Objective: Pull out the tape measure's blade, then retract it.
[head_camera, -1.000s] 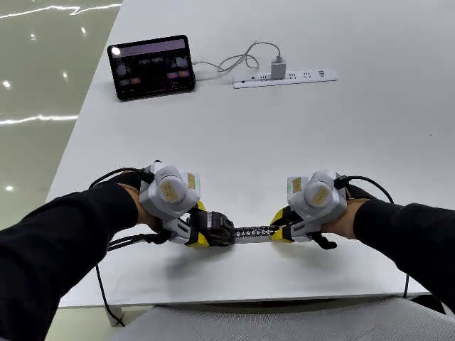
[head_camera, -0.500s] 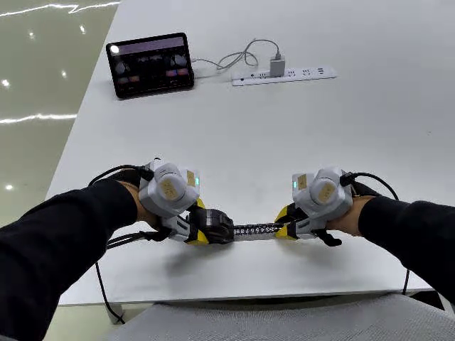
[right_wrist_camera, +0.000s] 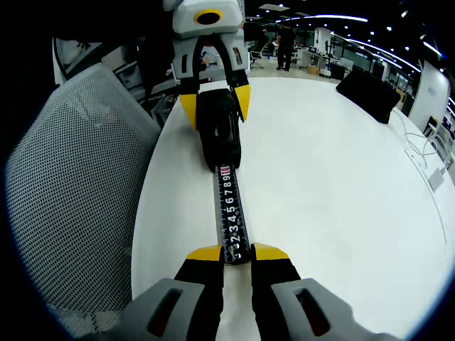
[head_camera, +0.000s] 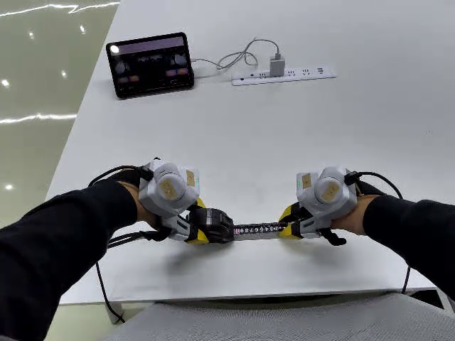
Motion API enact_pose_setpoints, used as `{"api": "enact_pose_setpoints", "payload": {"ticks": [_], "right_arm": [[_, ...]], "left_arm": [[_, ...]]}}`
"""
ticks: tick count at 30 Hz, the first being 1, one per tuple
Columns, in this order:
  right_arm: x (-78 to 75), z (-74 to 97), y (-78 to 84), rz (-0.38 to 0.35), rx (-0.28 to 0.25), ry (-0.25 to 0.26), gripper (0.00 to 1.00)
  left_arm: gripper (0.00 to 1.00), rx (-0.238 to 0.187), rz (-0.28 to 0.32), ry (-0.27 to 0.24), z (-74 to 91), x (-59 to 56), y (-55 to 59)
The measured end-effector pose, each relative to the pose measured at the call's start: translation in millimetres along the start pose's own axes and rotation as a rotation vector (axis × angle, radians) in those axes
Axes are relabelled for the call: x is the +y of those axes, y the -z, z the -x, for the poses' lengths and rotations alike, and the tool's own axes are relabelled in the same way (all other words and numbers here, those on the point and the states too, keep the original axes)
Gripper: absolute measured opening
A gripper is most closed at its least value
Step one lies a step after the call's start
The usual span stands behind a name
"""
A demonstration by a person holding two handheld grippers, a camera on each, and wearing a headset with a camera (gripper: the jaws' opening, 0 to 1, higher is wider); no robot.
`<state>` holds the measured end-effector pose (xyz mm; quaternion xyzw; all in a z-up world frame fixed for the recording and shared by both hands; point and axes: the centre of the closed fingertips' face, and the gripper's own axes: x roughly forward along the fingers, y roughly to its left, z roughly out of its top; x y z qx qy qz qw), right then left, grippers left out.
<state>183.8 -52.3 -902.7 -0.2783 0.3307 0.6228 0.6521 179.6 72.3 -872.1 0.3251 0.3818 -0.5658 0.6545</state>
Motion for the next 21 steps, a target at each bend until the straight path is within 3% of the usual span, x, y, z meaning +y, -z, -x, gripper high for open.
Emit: {"api": "enact_pose_setpoints", "payload": {"ticks": [21], "right_arm": [[-0.6, 7.8, 9.2, 0.003, 0.019, 0.004, 0.09]], "left_arm": [[0.31, -0.005, -0.001, -0.003, -0.2, 0.5, 0.1]]}}
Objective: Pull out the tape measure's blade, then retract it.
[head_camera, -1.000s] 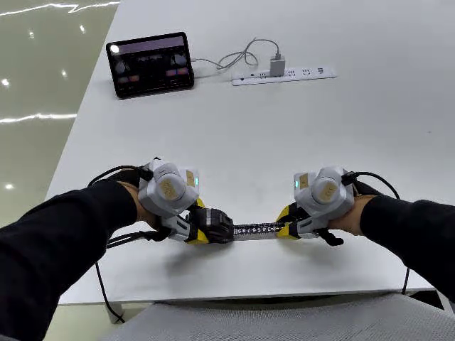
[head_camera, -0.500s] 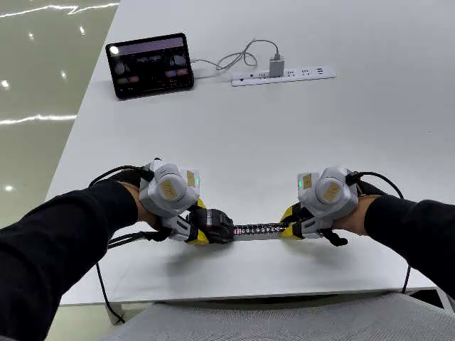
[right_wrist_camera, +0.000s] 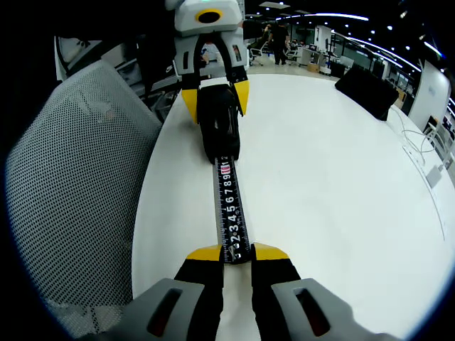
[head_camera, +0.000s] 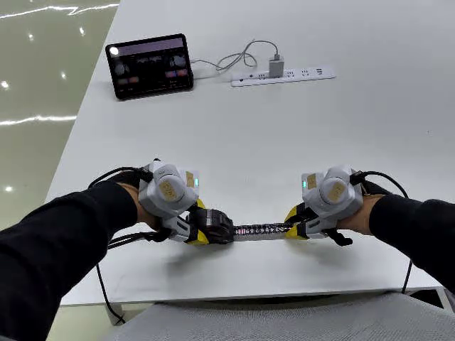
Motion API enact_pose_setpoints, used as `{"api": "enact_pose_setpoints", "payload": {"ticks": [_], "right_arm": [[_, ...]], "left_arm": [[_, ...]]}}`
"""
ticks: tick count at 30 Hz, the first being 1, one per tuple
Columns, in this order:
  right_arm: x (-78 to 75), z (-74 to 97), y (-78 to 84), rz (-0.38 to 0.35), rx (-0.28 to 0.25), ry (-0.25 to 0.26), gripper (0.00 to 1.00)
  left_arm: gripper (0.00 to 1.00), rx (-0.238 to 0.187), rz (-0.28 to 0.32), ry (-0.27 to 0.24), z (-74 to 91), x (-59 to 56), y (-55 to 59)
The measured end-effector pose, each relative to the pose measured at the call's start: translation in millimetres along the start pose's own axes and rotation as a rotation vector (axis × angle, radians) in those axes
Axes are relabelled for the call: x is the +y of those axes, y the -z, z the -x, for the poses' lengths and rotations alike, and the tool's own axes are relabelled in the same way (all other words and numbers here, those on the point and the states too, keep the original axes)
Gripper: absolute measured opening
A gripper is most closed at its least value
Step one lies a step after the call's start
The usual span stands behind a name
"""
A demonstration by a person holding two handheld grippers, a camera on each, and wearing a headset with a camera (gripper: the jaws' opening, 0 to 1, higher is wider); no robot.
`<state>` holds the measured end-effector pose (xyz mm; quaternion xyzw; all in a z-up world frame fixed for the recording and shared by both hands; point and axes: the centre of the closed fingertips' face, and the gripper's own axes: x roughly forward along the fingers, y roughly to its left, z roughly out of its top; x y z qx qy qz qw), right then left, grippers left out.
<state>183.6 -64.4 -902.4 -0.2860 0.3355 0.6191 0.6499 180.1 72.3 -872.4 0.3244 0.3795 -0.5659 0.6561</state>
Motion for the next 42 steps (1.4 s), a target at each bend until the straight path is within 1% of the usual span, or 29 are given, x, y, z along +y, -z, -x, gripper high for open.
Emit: {"api": "enact_pose_setpoints", "payload": {"ticks": [12, 19, 21, 26, 42], "right_arm": [[-0.8, 3.9, 5.3, -0.006, 0.002, 0.002, 0.09], [-3.0, 8.7, 12.0, -0.027, -0.005, 0.004, 0.09], [-2.3, 9.5, 12.6, -0.011, -0.006, 0.005, 0.09], [-3.9, 12.7, 17.6, -0.018, -0.002, 0.005, 0.09], [-5.2, 19.8, 24.8, -0.024, 0.003, 0.009, 0.09]], "left_arm": [[0.31, 0.006, 0.0, 0.001, 0.2, -0.7, 0.0], [0.31, 0.005, 0.004, 0.0, -0.3, -0.1, -0.4], [0.31, 0.004, 0.005, -0.001, 0.0, -0.2, -0.2], [0.31, 0.004, 0.003, 0.0, -0.1, -0.3, -0.4], [0.31, 0.004, 0.004, 0.004, -0.6, -0.4, -0.7]]}}
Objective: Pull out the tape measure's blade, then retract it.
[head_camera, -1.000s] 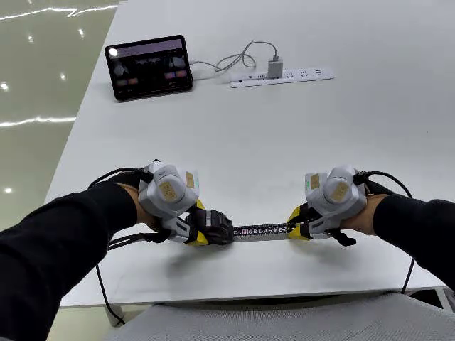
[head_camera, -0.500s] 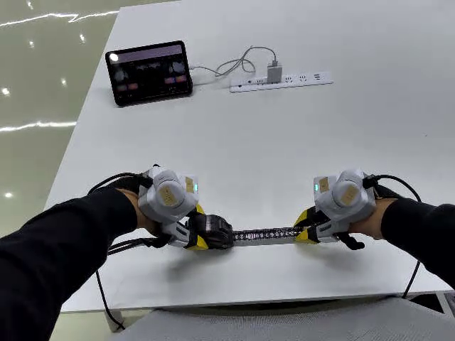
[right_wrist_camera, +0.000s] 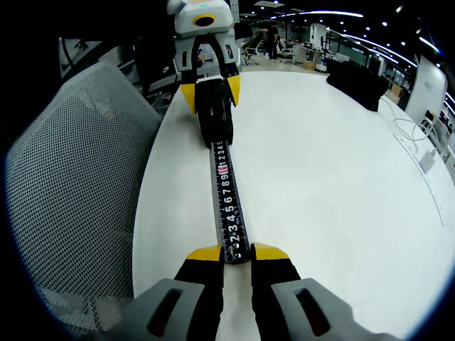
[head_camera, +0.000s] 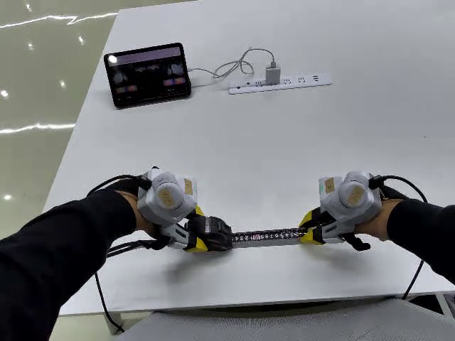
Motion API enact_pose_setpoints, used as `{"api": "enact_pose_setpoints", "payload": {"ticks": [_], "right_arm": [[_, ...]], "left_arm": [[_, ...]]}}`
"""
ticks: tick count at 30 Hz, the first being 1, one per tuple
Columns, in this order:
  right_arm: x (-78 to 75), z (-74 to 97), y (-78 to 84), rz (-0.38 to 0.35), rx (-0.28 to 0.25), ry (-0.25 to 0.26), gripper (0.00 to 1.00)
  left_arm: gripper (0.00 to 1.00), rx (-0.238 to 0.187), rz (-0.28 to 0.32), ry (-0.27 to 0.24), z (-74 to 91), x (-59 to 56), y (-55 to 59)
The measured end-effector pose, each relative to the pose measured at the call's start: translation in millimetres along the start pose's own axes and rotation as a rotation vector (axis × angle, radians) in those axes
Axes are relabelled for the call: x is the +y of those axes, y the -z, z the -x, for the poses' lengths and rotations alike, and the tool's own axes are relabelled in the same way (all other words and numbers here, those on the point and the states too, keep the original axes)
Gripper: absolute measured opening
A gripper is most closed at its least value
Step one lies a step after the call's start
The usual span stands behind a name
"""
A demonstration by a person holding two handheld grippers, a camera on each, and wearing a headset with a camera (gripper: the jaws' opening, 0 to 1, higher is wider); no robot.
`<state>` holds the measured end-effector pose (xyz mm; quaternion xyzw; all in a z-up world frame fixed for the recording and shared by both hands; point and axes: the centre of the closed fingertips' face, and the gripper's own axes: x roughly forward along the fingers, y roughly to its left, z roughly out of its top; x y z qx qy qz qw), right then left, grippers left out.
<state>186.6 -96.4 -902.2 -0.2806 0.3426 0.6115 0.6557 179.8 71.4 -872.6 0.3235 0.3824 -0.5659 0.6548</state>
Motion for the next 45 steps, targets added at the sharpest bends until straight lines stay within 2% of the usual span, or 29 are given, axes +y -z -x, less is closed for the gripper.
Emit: {"api": "enact_pose_setpoints", "payload": {"ticks": [45], "right_arm": [[-1.4, 19.6, 19.5, -0.024, 0.022, 0.011, 0.09]], "left_arm": [[0.31, -0.002, 0.002, -0.006, 0.1, 0.2, -0.3]]}}
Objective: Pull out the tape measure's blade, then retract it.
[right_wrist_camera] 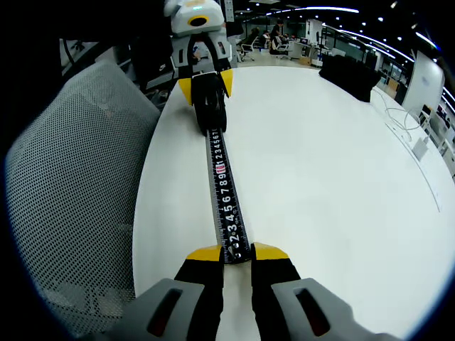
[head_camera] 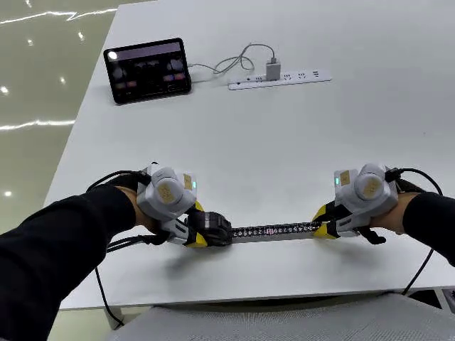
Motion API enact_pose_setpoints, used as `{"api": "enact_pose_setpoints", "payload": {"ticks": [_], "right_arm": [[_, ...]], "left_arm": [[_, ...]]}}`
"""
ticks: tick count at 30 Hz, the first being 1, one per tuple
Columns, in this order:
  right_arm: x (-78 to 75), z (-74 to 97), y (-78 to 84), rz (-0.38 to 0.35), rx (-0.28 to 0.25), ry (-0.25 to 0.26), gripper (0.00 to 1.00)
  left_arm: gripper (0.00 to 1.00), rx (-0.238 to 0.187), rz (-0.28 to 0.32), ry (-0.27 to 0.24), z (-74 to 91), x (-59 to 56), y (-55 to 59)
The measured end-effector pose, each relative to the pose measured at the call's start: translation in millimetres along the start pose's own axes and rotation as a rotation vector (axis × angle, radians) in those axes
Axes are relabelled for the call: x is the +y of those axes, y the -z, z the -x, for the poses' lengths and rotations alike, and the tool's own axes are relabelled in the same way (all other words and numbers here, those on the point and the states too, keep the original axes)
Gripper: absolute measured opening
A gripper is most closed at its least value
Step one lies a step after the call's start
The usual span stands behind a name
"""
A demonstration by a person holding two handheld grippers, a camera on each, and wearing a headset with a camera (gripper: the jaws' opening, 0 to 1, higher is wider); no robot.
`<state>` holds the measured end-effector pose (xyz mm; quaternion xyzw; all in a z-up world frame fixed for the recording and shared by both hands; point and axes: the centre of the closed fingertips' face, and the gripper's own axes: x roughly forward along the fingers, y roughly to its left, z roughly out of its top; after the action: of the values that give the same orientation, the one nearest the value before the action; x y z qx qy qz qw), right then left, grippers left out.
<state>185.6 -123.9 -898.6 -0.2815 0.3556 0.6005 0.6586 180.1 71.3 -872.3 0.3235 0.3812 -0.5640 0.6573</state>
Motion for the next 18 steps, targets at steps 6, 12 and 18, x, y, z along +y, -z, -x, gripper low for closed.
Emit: {"api": "enact_pose_setpoints", "payload": {"ticks": [6, 12, 18], "right_arm": [[-2.2, 1.1, 4.4, -0.006, 0.002, 0.002, 0.09], [-1.7, 2.8, 5.7, -0.001, 0.007, 0.002, 0.09], [-1.7, 4.5, 7.4, -0.003, 0.01, 0.003, 0.09]], "left_arm": [[0.31, 0.001, 0.003, 0.0, -0.3, -0.1, -0.1], [0.31, 0.003, 0.001, 0.001, -0.1, 0.1, 0.1], [0.31, 0.002, 0.004, 0.001, 0.0, 0.1, 0.0]]}}
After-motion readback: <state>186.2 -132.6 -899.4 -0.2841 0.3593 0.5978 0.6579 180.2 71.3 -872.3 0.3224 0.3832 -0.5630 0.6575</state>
